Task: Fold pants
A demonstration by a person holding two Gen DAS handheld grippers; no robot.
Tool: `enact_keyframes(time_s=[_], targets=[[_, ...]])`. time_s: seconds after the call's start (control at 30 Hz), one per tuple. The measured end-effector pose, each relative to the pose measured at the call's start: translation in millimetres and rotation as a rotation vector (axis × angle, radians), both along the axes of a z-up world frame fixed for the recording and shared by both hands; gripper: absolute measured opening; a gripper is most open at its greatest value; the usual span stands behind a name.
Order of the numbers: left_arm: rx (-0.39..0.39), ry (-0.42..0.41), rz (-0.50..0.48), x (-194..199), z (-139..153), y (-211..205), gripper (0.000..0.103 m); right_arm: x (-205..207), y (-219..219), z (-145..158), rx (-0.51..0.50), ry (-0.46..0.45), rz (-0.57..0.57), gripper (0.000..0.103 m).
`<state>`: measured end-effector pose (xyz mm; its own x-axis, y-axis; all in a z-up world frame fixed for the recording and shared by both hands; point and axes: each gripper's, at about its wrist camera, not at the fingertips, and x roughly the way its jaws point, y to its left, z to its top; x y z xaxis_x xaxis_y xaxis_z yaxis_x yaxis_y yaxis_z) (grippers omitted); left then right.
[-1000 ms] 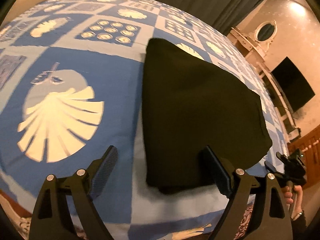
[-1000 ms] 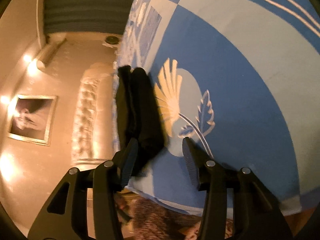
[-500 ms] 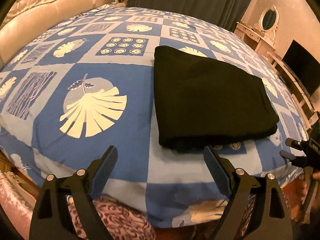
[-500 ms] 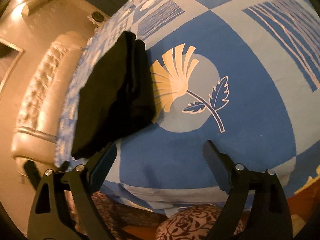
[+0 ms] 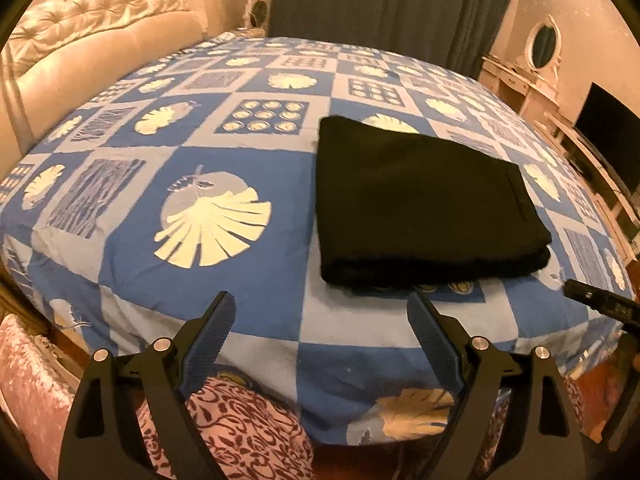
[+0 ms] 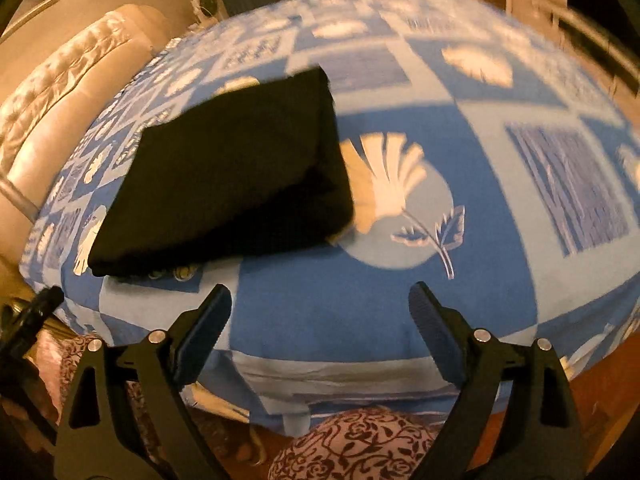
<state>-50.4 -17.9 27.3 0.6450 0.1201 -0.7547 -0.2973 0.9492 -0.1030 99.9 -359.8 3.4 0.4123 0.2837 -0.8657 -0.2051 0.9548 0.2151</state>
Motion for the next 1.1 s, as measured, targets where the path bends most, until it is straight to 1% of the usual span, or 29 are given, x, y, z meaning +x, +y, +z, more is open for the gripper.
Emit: enact_keyframes(time_s=[0.13, 0.33, 0.43, 0.53, 0.63, 0.7, 0.83, 1.1], targets=[[0.001, 0.004, 0.019, 1, -4, 1, 0.086, -9, 12, 14, -0.031, -0.09, -0.004, 0.09], [0.01, 0.014, 0.008, 8, -6, -7, 0.086, -13, 19, 17, 0.019, -0.133, -0.046, 0.09], [0.024, 0.001, -0.008, 9, -2, -12, 0.086, -15, 25, 11, -0.011, -0.13, -0.024, 0.09], [0.042, -0.007, -0.03, 10, 0, -16, 0.086, -14, 27, 10, -0.004, -0.122, -0.015, 0.09], [0.054, -0.006, -0.014, 10, 2, -16, 0.086, -13, 27, 9, 0.001, -0.115, -0.008, 0.09], [0.055, 0.001, -0.002, 10, 1, -15, 0.086, -12, 27, 6, 0.013, -0.095, -0.005, 0.09], [0.05, 0.02, -0.005, 12, -1, -15, 0.086, -12, 27, 3, 0.027, -0.075, -0.007, 0.09], [0.066, 0.015, -0.012, 12, -2, -18, 0.086, -12, 28, 2, 0.027, -0.07, -0.003, 0.09]])
